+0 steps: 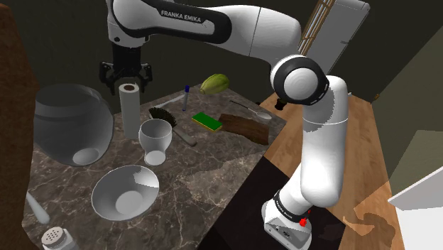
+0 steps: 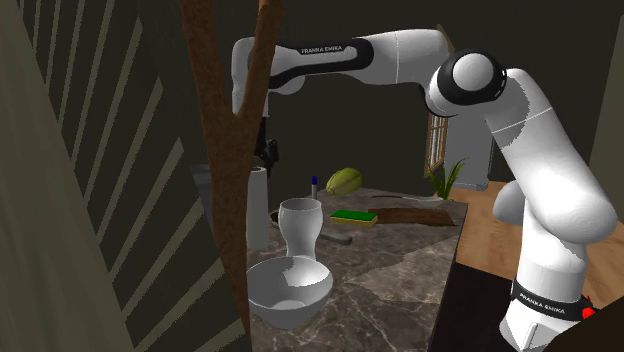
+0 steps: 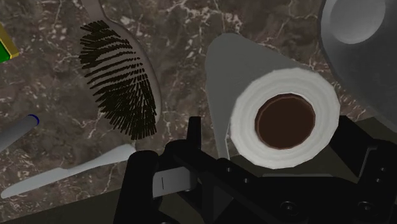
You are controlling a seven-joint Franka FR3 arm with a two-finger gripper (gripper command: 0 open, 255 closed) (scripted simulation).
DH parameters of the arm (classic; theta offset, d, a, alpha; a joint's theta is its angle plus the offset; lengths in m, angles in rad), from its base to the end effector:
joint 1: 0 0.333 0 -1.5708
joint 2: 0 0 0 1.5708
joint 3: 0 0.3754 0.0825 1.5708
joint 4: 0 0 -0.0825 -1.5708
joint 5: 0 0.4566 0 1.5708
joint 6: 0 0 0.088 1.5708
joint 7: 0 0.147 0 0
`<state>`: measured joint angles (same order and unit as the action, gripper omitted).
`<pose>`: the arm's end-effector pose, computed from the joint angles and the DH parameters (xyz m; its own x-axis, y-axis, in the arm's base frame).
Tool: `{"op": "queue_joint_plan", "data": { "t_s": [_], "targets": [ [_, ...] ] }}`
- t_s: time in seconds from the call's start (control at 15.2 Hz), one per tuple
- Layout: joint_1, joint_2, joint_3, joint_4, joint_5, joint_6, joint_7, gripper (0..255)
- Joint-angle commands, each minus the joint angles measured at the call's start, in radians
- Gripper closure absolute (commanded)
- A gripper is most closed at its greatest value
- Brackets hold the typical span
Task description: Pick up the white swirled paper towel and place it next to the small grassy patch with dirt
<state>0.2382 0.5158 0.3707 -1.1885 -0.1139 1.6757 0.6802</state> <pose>0.7010 0.3870 0.5093 0.9939 -0.1029 -0.0398 -0.1050 -0.9931 -0.0531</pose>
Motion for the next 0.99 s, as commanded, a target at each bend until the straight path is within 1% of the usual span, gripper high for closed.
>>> {"op": "queue_joint_plan", "data": {
  "t_s": [0.0,0.07,0.13,0.73,0.92],
  "targets": [
    [0.000,0.000,0.000,0.000,0.000,0.000,0.000,0],
    [0.000,0.000,0.000,0.000,0.000,0.000,0.000,0],
    [0.000,0.000,0.000,0.000,0.000,0.000,0.000,255],
    [0.000,0.000,0.000,0.000,0.000,0.000,0.000,255],
    [0.007,0.009,0.000,0.055,-0.002,-0.046,0.001,255]
  ]
}}
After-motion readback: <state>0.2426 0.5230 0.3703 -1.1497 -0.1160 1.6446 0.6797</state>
